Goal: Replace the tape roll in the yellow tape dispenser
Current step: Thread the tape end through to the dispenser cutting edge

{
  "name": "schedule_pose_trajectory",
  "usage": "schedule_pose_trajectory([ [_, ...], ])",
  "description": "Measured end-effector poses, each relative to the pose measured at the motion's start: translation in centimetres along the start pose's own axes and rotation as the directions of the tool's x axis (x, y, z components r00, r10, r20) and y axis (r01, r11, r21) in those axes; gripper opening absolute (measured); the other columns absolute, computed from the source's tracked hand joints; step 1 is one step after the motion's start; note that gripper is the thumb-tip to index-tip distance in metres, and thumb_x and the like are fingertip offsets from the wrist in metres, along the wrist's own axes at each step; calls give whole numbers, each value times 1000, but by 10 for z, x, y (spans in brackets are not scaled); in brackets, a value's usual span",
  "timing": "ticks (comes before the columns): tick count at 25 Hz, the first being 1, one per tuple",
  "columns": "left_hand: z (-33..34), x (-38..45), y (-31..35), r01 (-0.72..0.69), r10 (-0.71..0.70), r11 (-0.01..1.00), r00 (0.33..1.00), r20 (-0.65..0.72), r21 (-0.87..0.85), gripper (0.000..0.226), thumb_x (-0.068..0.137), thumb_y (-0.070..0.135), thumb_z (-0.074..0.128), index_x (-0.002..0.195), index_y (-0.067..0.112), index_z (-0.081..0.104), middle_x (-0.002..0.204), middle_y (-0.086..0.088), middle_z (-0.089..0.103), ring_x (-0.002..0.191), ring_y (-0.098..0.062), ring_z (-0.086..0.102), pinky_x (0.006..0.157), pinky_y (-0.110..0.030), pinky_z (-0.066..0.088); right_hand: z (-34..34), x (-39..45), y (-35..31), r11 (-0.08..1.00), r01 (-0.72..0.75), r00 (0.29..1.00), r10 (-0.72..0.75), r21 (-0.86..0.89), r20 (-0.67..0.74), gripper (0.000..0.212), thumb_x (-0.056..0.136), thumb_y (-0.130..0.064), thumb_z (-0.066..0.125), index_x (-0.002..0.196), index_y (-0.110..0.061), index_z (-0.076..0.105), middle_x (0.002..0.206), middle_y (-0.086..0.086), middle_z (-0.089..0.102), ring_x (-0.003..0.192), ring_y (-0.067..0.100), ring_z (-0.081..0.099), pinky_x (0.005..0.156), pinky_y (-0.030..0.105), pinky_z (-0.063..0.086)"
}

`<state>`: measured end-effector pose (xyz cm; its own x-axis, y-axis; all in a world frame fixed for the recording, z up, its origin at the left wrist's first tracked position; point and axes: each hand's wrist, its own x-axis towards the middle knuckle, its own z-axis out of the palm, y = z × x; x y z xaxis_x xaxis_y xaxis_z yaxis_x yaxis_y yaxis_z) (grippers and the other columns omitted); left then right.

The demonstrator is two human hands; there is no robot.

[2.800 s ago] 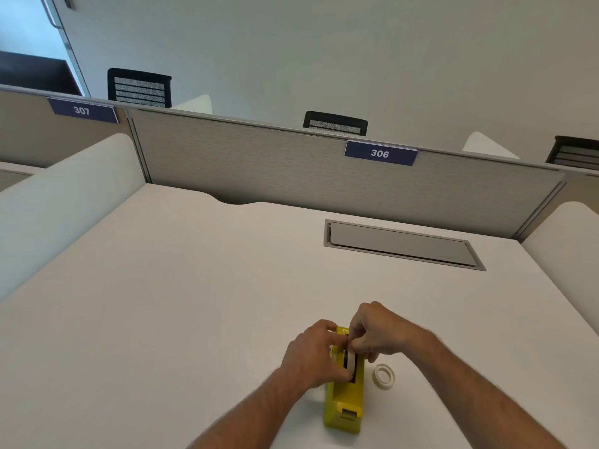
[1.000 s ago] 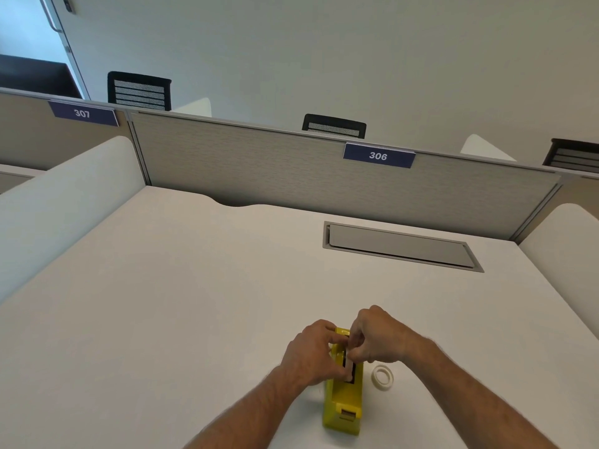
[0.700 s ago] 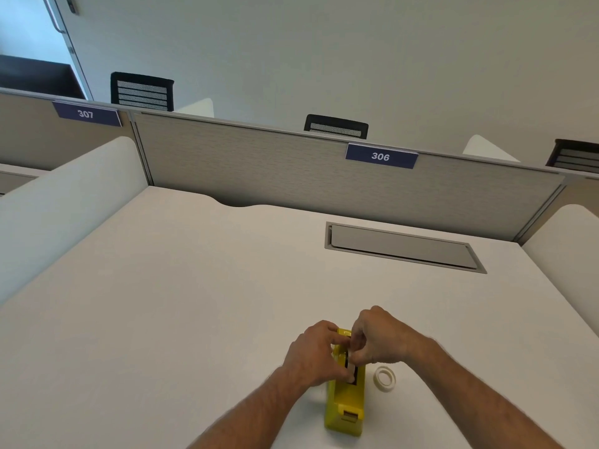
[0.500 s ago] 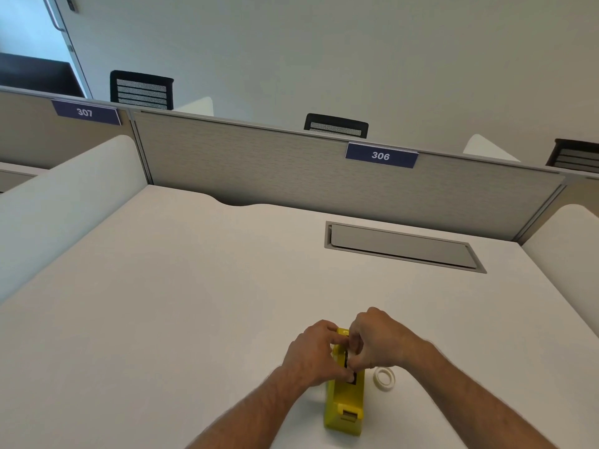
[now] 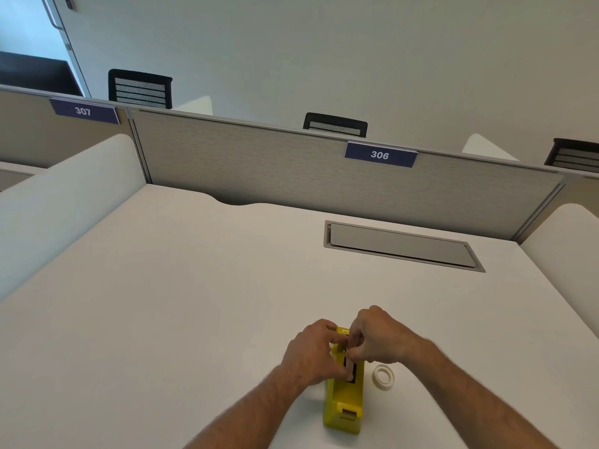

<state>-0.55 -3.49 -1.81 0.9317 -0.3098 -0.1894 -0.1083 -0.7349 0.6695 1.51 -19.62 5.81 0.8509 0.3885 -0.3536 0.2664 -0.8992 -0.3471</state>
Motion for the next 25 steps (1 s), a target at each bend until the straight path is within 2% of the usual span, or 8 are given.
schedule_pose_trajectory([
  [4,1,0,0,12,-12,1000,1000,-1,4,78,56,55,88,127,38,61,136,16,51,114,-11,57,92,-35,54,-1,0,2,1000,-6,1000,6,20,-3,12,82,-22,74,88,-13,79,69,-3,71,53,7,66,56,15,54],
  [6,1,-1,0,12,-12,1000,1000,-4,-4,78,56,55,88,127,38,61,136,16,52,114,-11,57,92,-35,54,-2,-1,3,1000,3,1000,-3,28,5,12,81,-23,74,87,-14,79,68,-4,71,56,10,68,56,16,54],
  [9,-1,-1,0,9,-9,1000,1000,-5,-26,78,55,54,88,126,37,60,133,15,56,112,-11,57,92,-36,54,0,-3,5,1000,21,1000,-21,-1,0,17,71,-29,78,83,-17,78,74,-4,74,67,14,71,63,25,60],
  [13,-2,-3,1,14,-14,999,1000,0,-49,79,56,52,89,127,35,58,134,13,58,113,-11,58,93,-37,54,5,-5,7,999,42,999,-42,-22,-19,19,67,-31,78,82,-20,78,71,-9,72,66,11,69,63,26,61],
  [18,-1,-5,1,19,-19,999,1000,4,-27,76,58,51,88,128,38,60,136,16,54,112,-10,57,93,-36,54,7,-2,12,999,50,997,-50,5,-52,13,78,-24,73,86,-19,80,69,-6,73,52,7,61,54,14,49],
  [20,-2,-5,1,21,-21,999,1000,3,-25,76,58,52,88,128,38,61,137,17,52,112,-10,57,93,-35,54,7,-2,14,998,60,997,-60,8,-45,14,79,-24,73,90,-20,80,74,-5,75,57,6,64,57,14,52],
  [23,-2,-5,0,24,-24,999,1000,6,-38,78,58,52,89,129,38,59,137,17,53,114,-10,57,94,-36,54,9,-7,22,996,37,999,-35,78,-38,23,75,-26,79,98,-23,79,85,-8,76,74,6,69,71,21,60],
  [25,-2,-5,1,12,-12,1000,1000,11,-24,75,59,54,87,128,41,61,140,18,48,114,-9,56,94,-35,53,14,-13,28,992,15,997,-7,121,-72,29,73,-33,84,99,-24,79,85,-10,74,76,7,68,70,20,59],
])
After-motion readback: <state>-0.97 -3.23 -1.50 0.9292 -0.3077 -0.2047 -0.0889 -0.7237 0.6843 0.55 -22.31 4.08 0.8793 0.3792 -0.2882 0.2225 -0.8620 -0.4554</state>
